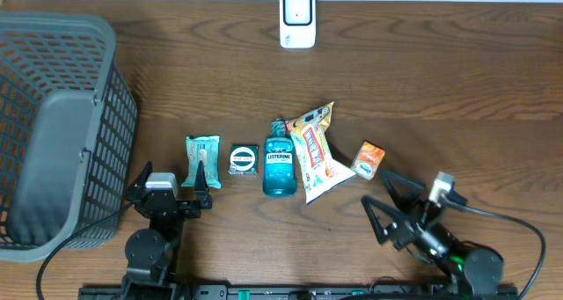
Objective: Scan the item barcode
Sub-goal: 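Reach the right gripper to the yellow snack bag and grasp it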
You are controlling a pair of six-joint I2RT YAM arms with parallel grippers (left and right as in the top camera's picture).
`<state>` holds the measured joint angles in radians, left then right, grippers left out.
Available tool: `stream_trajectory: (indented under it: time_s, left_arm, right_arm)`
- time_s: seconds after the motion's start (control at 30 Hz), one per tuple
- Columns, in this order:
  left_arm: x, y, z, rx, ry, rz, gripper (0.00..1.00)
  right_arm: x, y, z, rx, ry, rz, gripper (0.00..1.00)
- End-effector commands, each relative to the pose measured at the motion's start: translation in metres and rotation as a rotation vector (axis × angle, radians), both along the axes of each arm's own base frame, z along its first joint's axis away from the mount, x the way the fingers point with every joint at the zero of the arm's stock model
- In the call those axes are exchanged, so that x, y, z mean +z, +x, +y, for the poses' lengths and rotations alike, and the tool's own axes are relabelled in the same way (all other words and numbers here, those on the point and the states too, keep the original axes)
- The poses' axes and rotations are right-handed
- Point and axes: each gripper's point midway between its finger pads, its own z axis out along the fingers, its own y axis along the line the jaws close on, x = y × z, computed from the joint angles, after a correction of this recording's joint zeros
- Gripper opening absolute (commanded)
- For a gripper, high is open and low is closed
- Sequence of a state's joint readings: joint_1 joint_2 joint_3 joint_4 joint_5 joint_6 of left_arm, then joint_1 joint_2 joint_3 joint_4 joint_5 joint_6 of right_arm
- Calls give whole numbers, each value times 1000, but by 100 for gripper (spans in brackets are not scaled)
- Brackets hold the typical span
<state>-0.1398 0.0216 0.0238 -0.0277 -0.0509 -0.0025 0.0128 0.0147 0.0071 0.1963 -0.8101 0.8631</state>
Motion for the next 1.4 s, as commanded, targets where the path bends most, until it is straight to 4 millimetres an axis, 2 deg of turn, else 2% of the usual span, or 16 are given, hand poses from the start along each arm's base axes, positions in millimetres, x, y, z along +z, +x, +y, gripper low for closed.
stream_trajectory:
  time_s: [0.0, 0.1, 0.2, 0.37, 0.57, 0.8, 0.93, 1.07, 1.3, 1.37]
  left_arm:
    - [-20, -1, 3, 12, 12, 61, 98]
    - [-20, -1, 2, 12, 12, 61, 98]
    - [-20, -1, 2, 12, 12, 61, 98]
    - [-20, -1, 2, 12, 12, 61, 98]
    - [-20, -1, 2, 12, 12, 61, 98]
    - [-20, -1, 3, 12, 12, 61, 98]
    - [-20, -1, 2, 12, 12, 61, 98]
    - [-20, -1, 2, 12, 12, 61, 98]
    - [-20, -1, 2, 12, 12, 61, 98]
    - [-20, -1, 2, 12, 12, 61, 98]
  right_arm:
    - [49, -36, 16, 169, 51, -87, 99]
    - [81, -45, 15, 143, -2, -163, 99]
    - [93, -35, 8, 53, -101, -151, 99]
    - [86, 2, -11, -104, -277, 13, 99]
    - [71, 52, -14, -109, -451, 222, 99]
    - [21, 107, 5, -175, -809, 470, 99]
    - [-4, 127, 31, -211, -1049, 487, 99]
    - [-36, 149, 43, -294, -1249, 491, 99]
    - [-115, 154, 84, -186, -1420, 547, 99]
    - [-124, 154, 92, -169, -1435, 545, 99]
